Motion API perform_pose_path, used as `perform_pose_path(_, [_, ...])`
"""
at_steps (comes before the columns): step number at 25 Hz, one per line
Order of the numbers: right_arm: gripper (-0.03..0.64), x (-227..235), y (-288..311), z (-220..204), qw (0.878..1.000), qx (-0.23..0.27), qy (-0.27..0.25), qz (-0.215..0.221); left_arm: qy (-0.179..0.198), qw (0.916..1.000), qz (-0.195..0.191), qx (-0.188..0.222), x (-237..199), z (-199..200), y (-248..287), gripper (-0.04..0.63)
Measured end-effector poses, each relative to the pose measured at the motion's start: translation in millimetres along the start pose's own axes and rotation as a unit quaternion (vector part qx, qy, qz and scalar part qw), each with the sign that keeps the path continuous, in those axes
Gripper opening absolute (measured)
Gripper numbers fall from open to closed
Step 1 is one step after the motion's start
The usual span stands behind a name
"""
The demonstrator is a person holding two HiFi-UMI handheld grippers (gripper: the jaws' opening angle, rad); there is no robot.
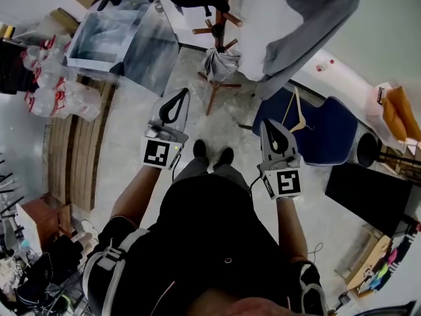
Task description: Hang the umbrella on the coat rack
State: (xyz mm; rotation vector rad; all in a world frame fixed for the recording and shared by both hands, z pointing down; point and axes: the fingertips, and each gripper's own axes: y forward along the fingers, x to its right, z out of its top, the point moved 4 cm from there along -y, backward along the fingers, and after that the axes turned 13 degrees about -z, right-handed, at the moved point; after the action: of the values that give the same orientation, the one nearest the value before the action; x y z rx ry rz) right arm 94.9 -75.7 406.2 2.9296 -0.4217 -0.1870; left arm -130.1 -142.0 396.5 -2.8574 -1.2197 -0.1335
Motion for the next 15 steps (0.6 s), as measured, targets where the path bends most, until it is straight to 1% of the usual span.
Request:
perform_pose_path(7, [0.003,4.0,-4.7,9.4,1.000,0.015,-0.010,-0.018,0.000,0.9994,0.032,-0.012,-0.7,6.5,-28.5,-0.003])
perform_pose_path(11, [0.009,2.5,-5.2,12.6,0.999,0.027,-0.011,-0.018,0.013,0.9988,0.045,-0.014,-1.7,9.1,-41.5,-0.003])
perform_pose_path(15, [0.009,4.6,-9.5,15.8,0.999,0.032,-0.013,-0.027,0.018,0.9983,0.054,-0.015,1.0,12.2,-50.9,-0.003])
